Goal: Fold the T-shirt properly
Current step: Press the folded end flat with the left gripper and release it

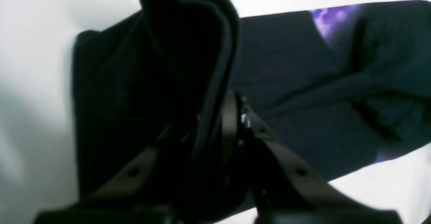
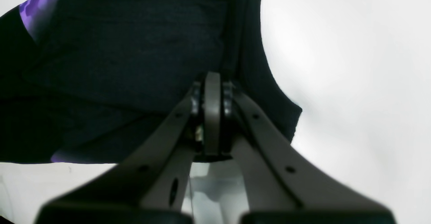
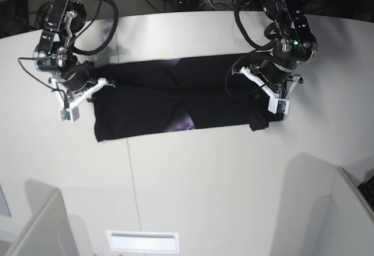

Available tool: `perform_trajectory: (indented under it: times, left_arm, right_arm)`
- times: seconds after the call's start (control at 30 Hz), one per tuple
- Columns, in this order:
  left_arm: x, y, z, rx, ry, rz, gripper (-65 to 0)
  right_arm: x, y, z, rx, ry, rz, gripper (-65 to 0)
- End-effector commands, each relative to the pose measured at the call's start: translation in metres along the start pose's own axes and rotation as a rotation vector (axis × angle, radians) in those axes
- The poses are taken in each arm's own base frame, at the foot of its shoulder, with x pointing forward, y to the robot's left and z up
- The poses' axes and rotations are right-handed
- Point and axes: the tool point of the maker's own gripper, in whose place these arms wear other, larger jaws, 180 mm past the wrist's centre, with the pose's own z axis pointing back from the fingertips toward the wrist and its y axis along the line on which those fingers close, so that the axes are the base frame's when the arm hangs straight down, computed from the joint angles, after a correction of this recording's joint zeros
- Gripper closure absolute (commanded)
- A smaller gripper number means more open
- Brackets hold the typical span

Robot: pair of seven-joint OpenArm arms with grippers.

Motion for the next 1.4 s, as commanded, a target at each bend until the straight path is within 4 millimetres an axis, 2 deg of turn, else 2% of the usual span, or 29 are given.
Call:
perform_trajectory:
  times: [0.0, 0.17, 0.3, 0.37, 0.67, 0.87, 1.37]
  left_arm:
    - [0.014, -0.011, 0.000, -0.031, -0.047, -0.014, 0.0]
    - [0.015, -0.031, -0.005, -0.078, -0.039, -0.043, 0.0]
    - [0.020, -0.028, -0.006, -0.049, -0.054, 0.021, 0.0]
    - [0.023, -0.035, -0.009, -0.066, -0.055, 0.010, 0.0]
    - [0.015, -0.063, -0.020, -0.140, -0.019, -0.018, 0.0]
    - [0.012, -0.063, -0.023, -0.142, -0.008, -0.012, 0.0]
    - [0.017, -0.064, -0.024, -0.144, -0.016, -0.017, 0.0]
  right_arm:
    - [0.014, 0.000, 0.003, 0.003, -0.045, 0.012, 0.0]
    - [0.014, 0.000, 0.003, 0.004, -0.045, 0.013, 0.0]
    - [0.014, 0.001, 0.003, 0.006, -0.044, 0.014, 0.0]
    - [0.014, 0.000, 0.003, 0.003, -0.045, 0.012, 0.0]
    - [0.014, -0.001, 0.004, 0.001, -0.047, 0.010, 0.0]
    - [0.014, -0.001, 0.003, 0.001, -0.047, 0.010, 0.0]
    - [0.016, 0.001, 0.003, 0.006, -0.049, 0.017, 0.0]
